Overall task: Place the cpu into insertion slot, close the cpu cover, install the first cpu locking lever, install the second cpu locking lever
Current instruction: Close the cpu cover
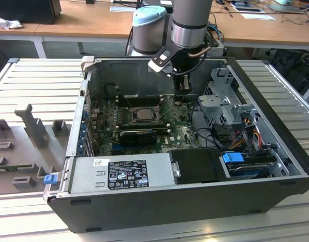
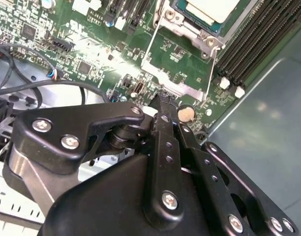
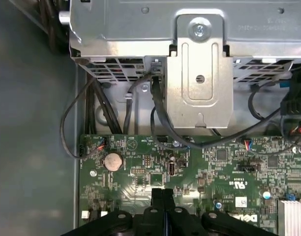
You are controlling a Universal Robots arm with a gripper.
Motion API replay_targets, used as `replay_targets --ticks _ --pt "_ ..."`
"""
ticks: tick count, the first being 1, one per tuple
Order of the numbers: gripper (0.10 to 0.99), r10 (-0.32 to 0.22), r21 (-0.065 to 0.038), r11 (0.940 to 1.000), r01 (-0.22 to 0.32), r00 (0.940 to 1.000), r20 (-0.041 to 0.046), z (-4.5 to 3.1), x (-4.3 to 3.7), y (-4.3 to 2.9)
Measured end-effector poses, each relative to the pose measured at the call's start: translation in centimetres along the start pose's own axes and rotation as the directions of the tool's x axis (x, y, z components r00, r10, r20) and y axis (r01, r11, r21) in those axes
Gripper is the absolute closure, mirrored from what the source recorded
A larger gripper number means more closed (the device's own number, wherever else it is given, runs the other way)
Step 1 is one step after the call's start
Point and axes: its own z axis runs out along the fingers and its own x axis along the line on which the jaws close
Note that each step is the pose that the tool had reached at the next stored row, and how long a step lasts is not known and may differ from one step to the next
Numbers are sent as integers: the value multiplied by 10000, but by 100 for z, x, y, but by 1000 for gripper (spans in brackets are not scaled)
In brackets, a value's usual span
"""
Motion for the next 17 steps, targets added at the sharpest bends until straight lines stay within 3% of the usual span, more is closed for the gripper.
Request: replay_targets --ticks 4,17 --pt "980 -40 65 10000 40 10000 -4 74 -1 -3" --pt "980 -42 98 9999 42 10000 -3 78 1 -66"
